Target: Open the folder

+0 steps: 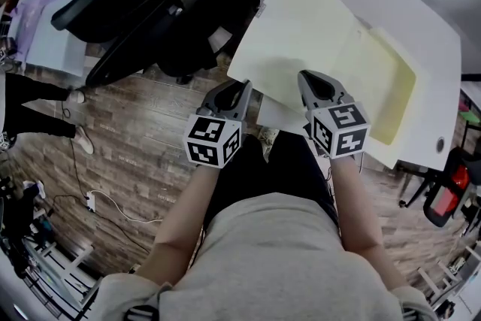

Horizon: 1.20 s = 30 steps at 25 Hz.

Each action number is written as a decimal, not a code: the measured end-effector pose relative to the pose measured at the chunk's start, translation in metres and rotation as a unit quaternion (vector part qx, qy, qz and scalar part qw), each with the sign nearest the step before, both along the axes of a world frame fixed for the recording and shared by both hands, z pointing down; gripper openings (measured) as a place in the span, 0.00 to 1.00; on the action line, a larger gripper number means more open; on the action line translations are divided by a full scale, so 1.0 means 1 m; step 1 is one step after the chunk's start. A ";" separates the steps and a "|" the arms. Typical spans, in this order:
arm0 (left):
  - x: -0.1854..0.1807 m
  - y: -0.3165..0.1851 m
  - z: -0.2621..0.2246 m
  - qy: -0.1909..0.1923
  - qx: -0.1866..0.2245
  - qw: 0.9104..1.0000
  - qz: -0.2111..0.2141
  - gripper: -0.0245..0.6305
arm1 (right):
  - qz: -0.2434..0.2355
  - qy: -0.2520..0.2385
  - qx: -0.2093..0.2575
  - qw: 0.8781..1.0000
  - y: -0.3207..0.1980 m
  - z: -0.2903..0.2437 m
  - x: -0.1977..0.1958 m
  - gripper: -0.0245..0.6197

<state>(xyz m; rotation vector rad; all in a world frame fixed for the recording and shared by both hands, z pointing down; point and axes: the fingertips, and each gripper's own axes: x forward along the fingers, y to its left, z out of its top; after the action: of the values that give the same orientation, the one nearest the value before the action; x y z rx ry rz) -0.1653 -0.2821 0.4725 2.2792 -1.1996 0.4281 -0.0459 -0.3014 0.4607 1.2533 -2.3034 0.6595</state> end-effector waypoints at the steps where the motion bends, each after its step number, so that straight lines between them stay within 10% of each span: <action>1: -0.001 0.000 0.004 -0.002 -0.005 1.000 0.000 0.12 | 0.001 0.001 0.000 1.000 0.001 0.000 0.001 0.07; 30: -0.002 -0.010 0.044 0.029 -0.076 0.997 -0.011 0.17 | 0.013 -0.007 0.010 1.000 0.000 -0.003 0.010 0.07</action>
<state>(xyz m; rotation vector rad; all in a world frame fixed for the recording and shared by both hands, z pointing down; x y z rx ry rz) -0.1669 -0.2920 0.5161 2.1326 -1.1226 0.4277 -0.0357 -0.3012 0.4580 1.2942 -2.3137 0.6562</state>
